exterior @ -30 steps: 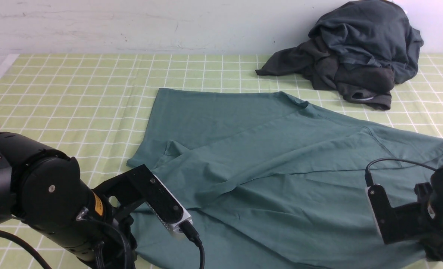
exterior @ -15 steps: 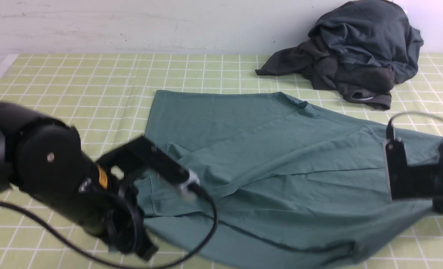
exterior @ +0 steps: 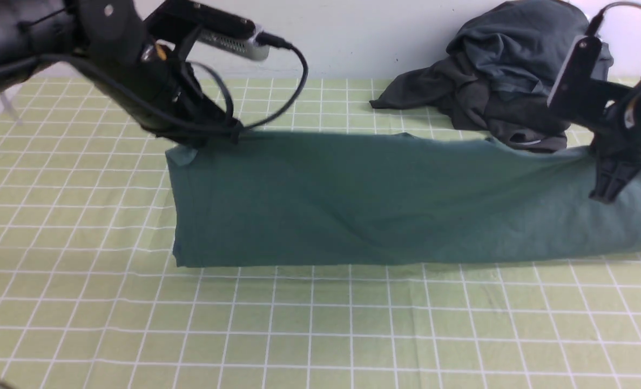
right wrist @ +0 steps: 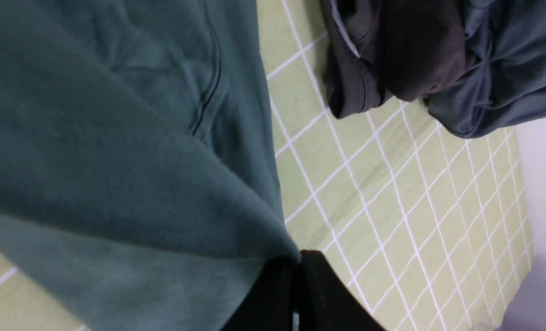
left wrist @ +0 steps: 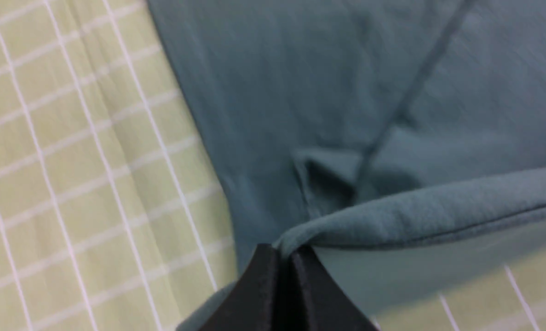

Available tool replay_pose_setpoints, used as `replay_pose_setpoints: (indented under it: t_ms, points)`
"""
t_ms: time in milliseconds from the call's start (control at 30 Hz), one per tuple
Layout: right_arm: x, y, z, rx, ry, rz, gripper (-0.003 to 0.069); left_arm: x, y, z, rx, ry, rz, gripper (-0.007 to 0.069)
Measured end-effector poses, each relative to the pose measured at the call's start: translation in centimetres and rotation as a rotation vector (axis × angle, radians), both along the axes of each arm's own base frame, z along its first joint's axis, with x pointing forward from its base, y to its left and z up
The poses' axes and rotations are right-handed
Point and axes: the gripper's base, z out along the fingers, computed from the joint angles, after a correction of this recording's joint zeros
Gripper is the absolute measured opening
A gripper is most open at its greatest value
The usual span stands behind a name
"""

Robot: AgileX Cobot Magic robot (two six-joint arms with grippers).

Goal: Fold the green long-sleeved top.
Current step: Use both arms to drag the lower edge of the fabric forward and fold it over the upper edge

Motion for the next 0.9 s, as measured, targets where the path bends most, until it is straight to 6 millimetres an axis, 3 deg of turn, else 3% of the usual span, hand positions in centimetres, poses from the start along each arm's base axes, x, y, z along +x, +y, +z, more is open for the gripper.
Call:
replay_pose_setpoints:
  t_ms: [233,533,667,733,767,833,900]
  points:
    - [4.5,-0.3,-3.1,0.032,0.019,-0.059,-0.0003,7.8,-1.4,-3.8,0.011,-0.021,0.013,0.0]
    - [8.6,-1.3,-6.8,0.153,0.008,-0.222,-0.0001,13.6,-0.8,-9.5,0.036,-0.06,0.091,0.001]
    - [9.4,-1.3,-7.8,0.217,0.006,-0.278,0.0041,15.3,0.2,-11.7,-0.001,-0.104,0.151,0.0102]
    - [9.8,-1.2,-7.8,0.254,-0.007,-0.315,0.0099,15.8,0.8,-12.3,-0.011,-0.124,0.178,0.0211]
    - [9.8,-1.2,-7.6,0.257,-0.011,-0.319,0.0104,15.8,0.9,-12.4,-0.011,-0.125,0.184,0.0221]
    - [10.2,-1.4,-6.8,0.294,-0.039,-0.384,0.0167,16.1,1.7,-12.1,-0.015,-0.148,0.222,0.0329]
    - [10.4,-1.6,-5.8,0.32,-0.059,-0.452,0.0206,16.3,2.3,-11.6,-0.012,-0.159,0.248,0.0388]
